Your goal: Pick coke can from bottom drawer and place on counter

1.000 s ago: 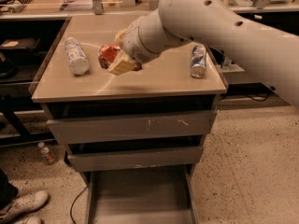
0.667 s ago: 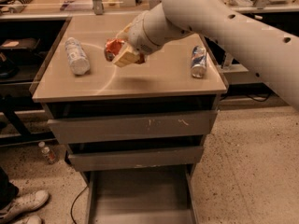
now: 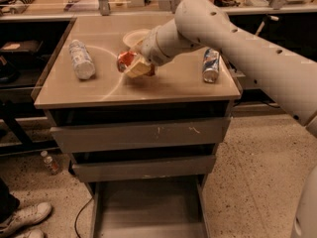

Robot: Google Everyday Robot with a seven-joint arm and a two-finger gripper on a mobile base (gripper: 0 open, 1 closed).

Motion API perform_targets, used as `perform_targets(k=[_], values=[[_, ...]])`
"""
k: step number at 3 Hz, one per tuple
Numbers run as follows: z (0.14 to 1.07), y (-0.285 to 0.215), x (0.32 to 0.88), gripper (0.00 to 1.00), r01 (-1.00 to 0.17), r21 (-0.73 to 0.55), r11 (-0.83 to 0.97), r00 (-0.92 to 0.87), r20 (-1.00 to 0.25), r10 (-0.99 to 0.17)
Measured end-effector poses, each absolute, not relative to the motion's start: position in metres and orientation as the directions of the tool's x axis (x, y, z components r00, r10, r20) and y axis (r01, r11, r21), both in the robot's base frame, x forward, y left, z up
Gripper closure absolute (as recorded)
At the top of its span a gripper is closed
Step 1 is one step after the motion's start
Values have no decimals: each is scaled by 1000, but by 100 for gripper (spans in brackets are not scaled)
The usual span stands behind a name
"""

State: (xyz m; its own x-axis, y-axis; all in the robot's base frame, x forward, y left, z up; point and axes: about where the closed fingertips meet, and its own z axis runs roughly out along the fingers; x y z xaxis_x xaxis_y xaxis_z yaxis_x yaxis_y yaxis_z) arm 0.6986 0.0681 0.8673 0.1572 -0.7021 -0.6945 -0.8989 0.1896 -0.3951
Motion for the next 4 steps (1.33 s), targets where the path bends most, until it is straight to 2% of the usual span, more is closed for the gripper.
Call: perform_targets(k=[1, 2, 4], values=[[843, 64, 702, 100, -910, -362, 201, 128, -708, -695], [843, 64, 702, 81, -911, -361, 201, 127, -708, -695], [843, 64, 702, 34, -911, -361, 201, 127, -708, -695]])
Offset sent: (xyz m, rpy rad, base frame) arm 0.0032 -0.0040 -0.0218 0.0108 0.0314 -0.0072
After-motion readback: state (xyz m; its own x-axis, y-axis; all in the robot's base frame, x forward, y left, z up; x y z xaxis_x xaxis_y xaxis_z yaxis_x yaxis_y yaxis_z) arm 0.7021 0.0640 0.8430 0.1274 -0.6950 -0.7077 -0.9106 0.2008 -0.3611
